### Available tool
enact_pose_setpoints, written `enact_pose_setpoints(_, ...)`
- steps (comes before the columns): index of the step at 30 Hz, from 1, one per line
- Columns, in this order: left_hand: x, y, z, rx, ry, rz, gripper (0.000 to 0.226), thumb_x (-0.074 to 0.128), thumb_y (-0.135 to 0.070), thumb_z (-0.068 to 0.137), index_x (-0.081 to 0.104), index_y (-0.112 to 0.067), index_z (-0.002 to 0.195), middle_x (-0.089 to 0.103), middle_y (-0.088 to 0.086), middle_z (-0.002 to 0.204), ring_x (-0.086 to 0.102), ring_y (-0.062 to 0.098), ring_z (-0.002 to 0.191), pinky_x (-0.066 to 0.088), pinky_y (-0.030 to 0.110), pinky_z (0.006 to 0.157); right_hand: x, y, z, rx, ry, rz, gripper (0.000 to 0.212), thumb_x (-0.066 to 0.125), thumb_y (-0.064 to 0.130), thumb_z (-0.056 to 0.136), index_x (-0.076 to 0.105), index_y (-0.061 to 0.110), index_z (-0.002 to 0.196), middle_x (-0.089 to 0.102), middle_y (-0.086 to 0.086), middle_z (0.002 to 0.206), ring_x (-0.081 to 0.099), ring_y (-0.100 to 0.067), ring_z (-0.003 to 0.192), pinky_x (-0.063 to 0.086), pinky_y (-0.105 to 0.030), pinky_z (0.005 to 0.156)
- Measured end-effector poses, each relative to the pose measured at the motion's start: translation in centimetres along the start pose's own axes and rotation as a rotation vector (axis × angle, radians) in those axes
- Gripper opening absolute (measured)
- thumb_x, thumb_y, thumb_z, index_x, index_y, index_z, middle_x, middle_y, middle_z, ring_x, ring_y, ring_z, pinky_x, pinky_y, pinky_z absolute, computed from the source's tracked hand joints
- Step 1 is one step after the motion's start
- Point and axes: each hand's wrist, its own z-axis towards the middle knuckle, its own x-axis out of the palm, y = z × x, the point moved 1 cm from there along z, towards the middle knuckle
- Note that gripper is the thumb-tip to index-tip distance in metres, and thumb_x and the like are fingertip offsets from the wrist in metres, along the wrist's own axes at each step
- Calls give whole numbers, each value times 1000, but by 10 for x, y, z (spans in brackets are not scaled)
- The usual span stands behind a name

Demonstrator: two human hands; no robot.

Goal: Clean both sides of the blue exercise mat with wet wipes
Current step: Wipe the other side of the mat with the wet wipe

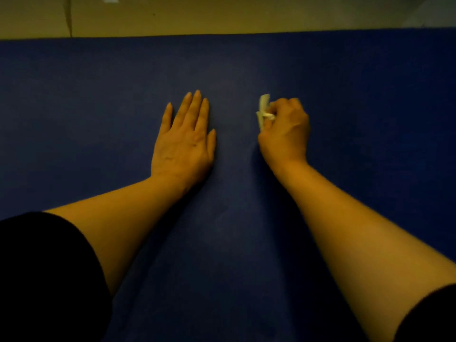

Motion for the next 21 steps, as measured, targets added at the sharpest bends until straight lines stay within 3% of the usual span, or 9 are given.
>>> enact_pose_setpoints(2, 0, 0, 0, -4, -27, -2, 62, 20, -38, 99, 18, -7, 153, 13, 10, 161, 8, 21, 149, 0, 42, 120, 15, 23, -17, -157, 61, 63, 13, 54, 9, 80, 60, -2, 76, 58, -22, 84, 55, -39, 68, 28, -32, 59)
enact_pose_setpoints(5, 0, -1, 0, 6, -68, 2, 64, 20, -38, 96, 25, -5, 151, 22, 12, 158, 16, 23, 148, 6, 44, 120, 21, 28, -9, -272, 169, 88, 17, 57, 16, 80, 60, 0, 73, 57, -21, 78, 56, -37, 63, 27, -29, 56)
enact_pose_setpoints(8, 1, -1, -1, 6, -77, 1, 64, 21, -39, 96, 26, -6, 150, 23, 12, 158, 17, 23, 147, 8, 44, 120, 4, 14, 22, -155, 27, 111, 29, 54, 22, 82, 64, -5, 78, 59, -26, 88, 58, -40, 74, 31, -24, 61)
enact_pose_setpoints(10, 2, 1, -1, 1, -77, 7, 63, 23, -40, 97, 25, -7, 151, 22, 11, 158, 16, 22, 148, 7, 44, 120, 6, 4, 34, 8, -13, 100, 22, 53, 12, 88, 63, -7, 85, 55, -24, 103, 56, -35, 89, 32, -14, 64)
enact_pose_setpoints(11, 2, 1, -1, 1, -84, 5, 63, 23, -39, 97, 25, -7, 151, 22, 11, 158, 16, 22, 148, 7, 44, 120, 10, 6, 33, 31, -30, 63, 17, 53, 8, 88, 62, -6, 86, 55, -23, 104, 56, -36, 89, 31, -18, 63)
enact_pose_setpoints(13, 2, 1, -1, 3, -110, -3, 62, 25, -38, 96, 28, -5, 150, 26, 12, 157, 20, 23, 147, 10, 45, 120, 23, 22, 21, -65, -20, 53, 14, 53, 6, 83, 61, -5, 80, 57, -24, 92, 56, -40, 74, 29, -30, 61)
enact_pose_setpoints(17, 4, 1, -1, 12, -132, -3, 62, 27, -37, 95, 32, -4, 148, 29, 14, 155, 23, 24, 146, 13, 47, 119, 36, 42, 7, -312, 128, 124, 22, 49, 15, 82, 61, -1, 73, 57, -21, 80, 56, -36, 62, 31, -28, 55)
enact_pose_setpoints(19, 5, 1, -1, 14, -128, -3, 62, 27, -37, 96, 31, -5, 148, 29, 13, 156, 23, 24, 146, 13, 47, 119, 27, 33, 24, -311, 76, 110, 32, 46, 24, 83, 63, -3, 77, 58, -24, 82, 58, -37, 66, 31, -29, 58)
enact_pose_setpoints(21, 4, 1, -1, 9, -124, -3, 62, 26, -38, 96, 30, -6, 149, 28, 12, 156, 22, 23, 146, 12, 46, 120, 19, 17, 45, -156, 0, 70, 28, 51, 21, 87, 64, -4, 86, 58, -25, 96, 58, -37, 81, 30, -26, 63)
